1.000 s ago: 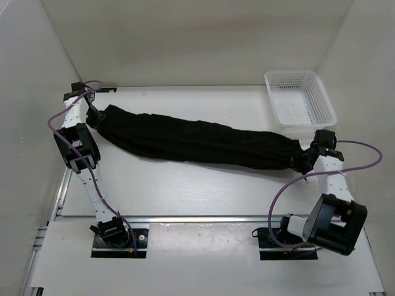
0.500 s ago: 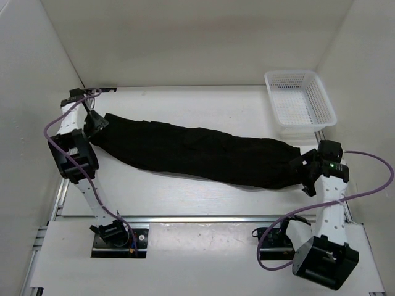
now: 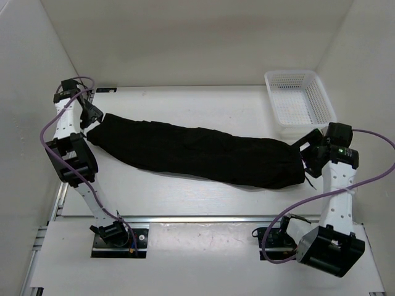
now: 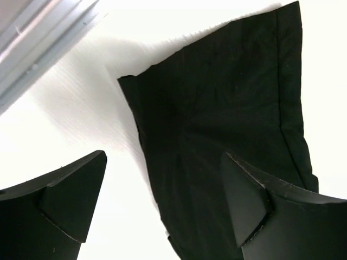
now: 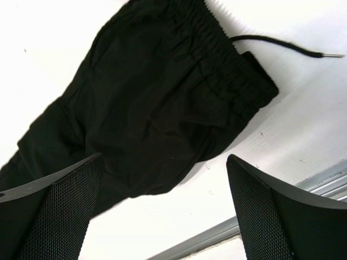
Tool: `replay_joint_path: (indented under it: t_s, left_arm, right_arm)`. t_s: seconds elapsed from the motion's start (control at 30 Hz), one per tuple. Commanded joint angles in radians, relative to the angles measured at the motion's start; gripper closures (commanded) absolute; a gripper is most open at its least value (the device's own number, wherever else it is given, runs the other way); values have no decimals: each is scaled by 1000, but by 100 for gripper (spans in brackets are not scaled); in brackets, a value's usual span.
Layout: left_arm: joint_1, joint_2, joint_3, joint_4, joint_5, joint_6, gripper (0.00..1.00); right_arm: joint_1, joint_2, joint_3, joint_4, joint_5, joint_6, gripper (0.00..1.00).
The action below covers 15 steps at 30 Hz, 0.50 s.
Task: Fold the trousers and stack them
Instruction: Fold the trousers
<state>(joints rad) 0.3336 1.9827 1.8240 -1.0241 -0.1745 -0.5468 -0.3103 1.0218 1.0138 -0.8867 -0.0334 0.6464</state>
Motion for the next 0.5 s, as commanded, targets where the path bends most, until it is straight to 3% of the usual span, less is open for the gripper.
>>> replay_joint_path:
  t_s: [0.0, 0.13, 0.33, 0.47]
  left_arm:
    - [5, -27, -75, 24, 59, -30, 3]
    - [16, -48, -189, 99, 119, -30, 3]
    - [16, 44, -161, 139, 105, -39, 6]
    - [16, 103, -99, 139, 84, -48, 15]
  right_arm:
    - [-4, 30, 37, 32, -85, -44, 3]
    - [-4, 53, 58, 32, -106, -53, 3]
    - [-4, 54, 68, 32, -106, -53, 3]
    - [-4, 54, 68, 23, -106, -53, 3]
